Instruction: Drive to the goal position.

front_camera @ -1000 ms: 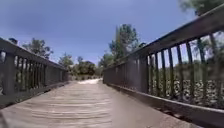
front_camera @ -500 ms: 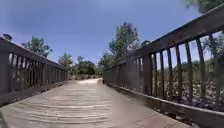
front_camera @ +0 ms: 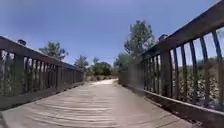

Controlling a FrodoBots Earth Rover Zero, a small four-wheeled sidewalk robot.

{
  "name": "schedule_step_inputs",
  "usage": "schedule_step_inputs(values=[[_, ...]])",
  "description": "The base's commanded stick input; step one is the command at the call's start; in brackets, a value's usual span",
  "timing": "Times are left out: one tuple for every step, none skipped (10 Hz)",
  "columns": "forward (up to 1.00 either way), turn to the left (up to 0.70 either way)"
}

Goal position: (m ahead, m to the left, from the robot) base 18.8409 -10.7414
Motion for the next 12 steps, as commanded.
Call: schedule_step_inputs(values=[[0.30,0.00],[0.30,0.00],[0.30,0.00],[0.30,0.00],[0.30,0.00],[0.30,0.00],[0.30,0.00],[0.30,0.00],[0.30,0.00],[0.30,0.00],[0.30,0.00],[0.30,0.00]])
